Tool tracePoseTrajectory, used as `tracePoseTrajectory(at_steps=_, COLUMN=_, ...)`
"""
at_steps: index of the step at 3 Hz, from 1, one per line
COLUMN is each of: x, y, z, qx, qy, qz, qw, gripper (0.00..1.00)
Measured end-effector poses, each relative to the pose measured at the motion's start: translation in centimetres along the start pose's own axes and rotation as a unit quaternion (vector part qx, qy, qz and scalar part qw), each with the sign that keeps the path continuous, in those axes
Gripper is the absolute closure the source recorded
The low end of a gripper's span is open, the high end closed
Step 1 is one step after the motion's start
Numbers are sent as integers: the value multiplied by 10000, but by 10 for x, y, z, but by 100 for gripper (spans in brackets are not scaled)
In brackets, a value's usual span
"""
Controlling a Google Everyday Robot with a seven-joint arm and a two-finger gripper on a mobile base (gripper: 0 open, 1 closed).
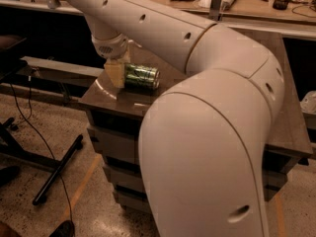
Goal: Place green can upright
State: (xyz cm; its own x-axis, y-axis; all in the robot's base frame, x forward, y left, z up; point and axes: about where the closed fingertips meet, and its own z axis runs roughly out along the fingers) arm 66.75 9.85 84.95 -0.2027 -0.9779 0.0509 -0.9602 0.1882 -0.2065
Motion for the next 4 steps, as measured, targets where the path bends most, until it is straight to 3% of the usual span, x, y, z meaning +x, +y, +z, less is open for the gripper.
tracePoseTrajectory(at_steps=1, x=2, y=-8, z=-8, qx=41, qy=-95, qz=-89, qw=9999, gripper=84)
tracePoseTrajectory(at_steps=2, x=7, y=-19, z=-27, qx=52, qy=-607, qz=-217, qw=9979, gripper=100)
tracePoseTrajectory(at_steps=3, x=22, y=-30, z=-55, qx=-24, qy=-1478, qz=-150, qw=9889, gripper=100)
tracePoseTrajectory(at_steps=4, x=40, y=-37, z=-76, qx=-93, qy=-2216, qz=-26, qw=9751, gripper=100)
